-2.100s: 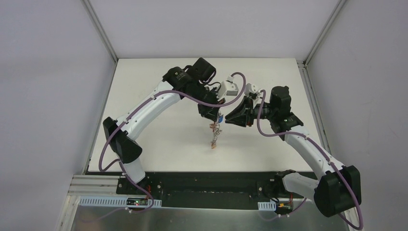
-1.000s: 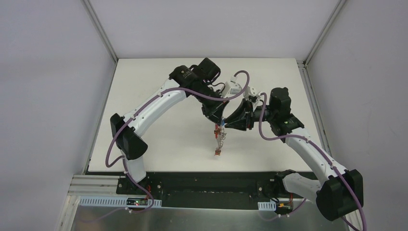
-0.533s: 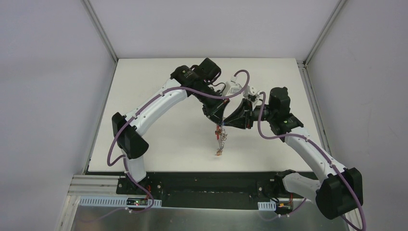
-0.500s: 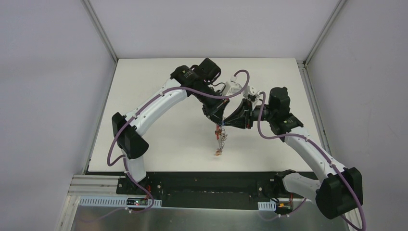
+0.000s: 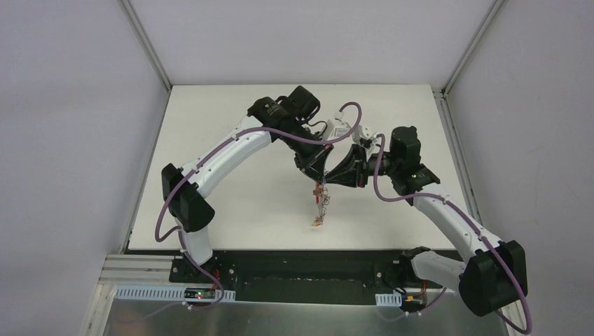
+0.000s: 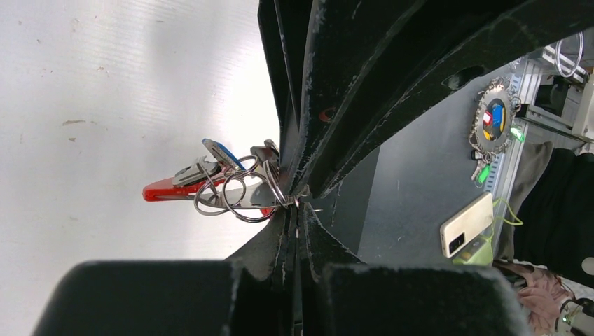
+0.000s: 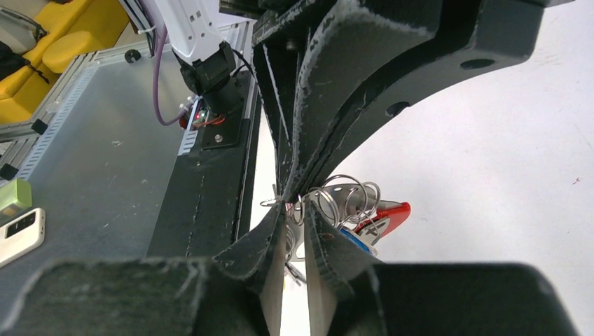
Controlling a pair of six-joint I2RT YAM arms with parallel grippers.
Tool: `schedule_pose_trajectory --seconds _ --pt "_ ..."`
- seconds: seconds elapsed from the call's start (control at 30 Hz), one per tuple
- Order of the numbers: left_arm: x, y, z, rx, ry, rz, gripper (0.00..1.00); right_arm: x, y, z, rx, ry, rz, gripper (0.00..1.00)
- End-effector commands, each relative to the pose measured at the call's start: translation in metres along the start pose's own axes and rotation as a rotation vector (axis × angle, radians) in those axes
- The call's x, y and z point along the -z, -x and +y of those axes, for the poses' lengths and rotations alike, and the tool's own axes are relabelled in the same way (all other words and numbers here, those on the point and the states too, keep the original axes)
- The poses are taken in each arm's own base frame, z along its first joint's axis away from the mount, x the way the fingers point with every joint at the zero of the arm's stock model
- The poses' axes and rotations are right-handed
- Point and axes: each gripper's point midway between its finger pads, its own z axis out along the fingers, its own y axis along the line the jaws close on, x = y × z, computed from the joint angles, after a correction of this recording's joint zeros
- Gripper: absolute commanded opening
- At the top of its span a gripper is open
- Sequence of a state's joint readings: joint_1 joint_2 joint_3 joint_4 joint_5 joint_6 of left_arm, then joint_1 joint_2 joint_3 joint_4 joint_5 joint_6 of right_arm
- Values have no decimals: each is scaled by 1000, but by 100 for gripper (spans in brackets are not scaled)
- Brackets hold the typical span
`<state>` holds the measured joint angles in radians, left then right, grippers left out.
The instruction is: Put the keys on the keyring
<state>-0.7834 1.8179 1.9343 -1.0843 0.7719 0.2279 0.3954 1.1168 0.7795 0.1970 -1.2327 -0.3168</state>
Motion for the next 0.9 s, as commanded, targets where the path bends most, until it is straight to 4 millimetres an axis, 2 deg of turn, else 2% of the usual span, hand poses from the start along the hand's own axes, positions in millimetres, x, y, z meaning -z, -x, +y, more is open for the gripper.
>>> schedule_pose_trajectory --seconds 0.0,0.53,0.87 --pt "13 22 -19 -137 -57 -135 0 -5 0 11 13 66 -1 17" --pt "20 22 -21 -178 -66 -194 0 -3 0 4 -2 34 -17 19" --pt "22 22 -20 -177 -59 -207 0 -3 -1 4 -17 48 -15 15"
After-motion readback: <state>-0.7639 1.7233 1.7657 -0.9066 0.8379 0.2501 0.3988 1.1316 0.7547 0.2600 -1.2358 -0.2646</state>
